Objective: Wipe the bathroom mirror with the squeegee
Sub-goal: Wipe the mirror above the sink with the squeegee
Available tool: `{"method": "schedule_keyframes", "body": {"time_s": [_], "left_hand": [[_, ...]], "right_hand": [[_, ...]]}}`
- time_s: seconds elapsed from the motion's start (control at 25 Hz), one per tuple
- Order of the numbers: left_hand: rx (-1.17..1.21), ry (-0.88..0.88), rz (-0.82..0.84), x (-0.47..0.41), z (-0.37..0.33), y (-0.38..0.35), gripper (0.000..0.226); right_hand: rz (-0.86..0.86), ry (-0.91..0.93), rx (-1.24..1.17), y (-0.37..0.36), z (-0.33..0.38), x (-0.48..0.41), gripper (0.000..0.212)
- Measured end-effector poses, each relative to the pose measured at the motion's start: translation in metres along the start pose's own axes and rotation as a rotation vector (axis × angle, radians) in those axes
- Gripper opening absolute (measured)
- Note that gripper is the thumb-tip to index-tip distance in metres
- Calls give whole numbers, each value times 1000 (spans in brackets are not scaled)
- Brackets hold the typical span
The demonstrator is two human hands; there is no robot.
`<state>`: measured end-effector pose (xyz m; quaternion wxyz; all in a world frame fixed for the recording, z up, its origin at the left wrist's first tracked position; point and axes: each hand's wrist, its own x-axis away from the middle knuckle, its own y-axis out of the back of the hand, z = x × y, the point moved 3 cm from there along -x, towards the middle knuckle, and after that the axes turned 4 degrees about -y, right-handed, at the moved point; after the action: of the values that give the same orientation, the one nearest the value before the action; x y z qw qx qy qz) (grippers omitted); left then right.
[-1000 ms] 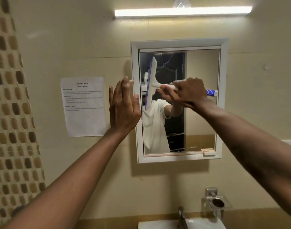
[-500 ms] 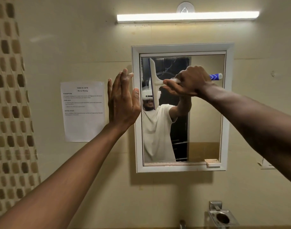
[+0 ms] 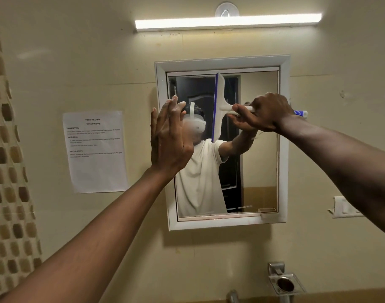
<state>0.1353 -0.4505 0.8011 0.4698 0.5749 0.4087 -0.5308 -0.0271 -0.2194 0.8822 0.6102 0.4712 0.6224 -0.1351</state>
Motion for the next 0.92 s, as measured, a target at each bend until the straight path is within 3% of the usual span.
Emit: {"method": "schedule_keyframes", "body": {"time_s": [0.2,0.48,0.72,0.92], "left_hand": [[16,13,27,5,-9,5,48],[72,46,60,10,-19,-6,44],[90,13,77,16,-27,-15,47],[106,47,86,27,-20,-13,45]], "right_hand": [[-25,-154,-66,-2,-10,25,70],[-123,-576,-252,-18,-9,73,78],[-185,-920,-379,-46,41,102,84],[-228,-1146,-459,-71,103,134,66]]}}
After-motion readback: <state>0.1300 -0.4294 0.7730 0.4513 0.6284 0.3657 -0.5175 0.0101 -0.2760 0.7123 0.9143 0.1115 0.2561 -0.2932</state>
